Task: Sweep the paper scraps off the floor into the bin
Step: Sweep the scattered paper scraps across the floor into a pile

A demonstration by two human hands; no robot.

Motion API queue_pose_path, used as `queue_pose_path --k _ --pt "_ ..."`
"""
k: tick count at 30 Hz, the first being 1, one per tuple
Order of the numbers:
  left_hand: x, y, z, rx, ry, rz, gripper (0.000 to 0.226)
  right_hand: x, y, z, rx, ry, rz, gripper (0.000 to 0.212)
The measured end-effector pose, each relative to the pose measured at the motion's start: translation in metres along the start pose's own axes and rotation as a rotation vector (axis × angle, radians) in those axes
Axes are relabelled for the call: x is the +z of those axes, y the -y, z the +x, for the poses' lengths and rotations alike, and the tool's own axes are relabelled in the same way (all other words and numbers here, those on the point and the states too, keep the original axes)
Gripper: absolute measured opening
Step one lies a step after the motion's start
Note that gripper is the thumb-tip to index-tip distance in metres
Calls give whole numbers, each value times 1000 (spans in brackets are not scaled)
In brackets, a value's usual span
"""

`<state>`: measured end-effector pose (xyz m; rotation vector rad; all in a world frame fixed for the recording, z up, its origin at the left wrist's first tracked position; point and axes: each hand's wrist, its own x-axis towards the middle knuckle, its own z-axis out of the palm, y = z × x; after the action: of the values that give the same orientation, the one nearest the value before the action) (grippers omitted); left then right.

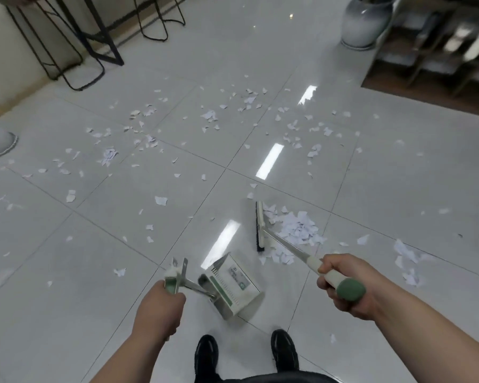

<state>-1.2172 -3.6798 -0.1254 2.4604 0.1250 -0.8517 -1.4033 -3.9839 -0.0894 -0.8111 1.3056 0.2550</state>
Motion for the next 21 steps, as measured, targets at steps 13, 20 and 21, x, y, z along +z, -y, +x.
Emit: queue_pose_path --k 13,20,21 --pt "-12 -24 67 425 300 384 12 55 -110 -77 -50 -364 346 28" --pt "-14 -18 66 508 374 465 8 63 -178 -79 26 -579 450 21" --pt "-16 -16 67 513 377 476 8 63 -187 -76 41 -608 478 24"
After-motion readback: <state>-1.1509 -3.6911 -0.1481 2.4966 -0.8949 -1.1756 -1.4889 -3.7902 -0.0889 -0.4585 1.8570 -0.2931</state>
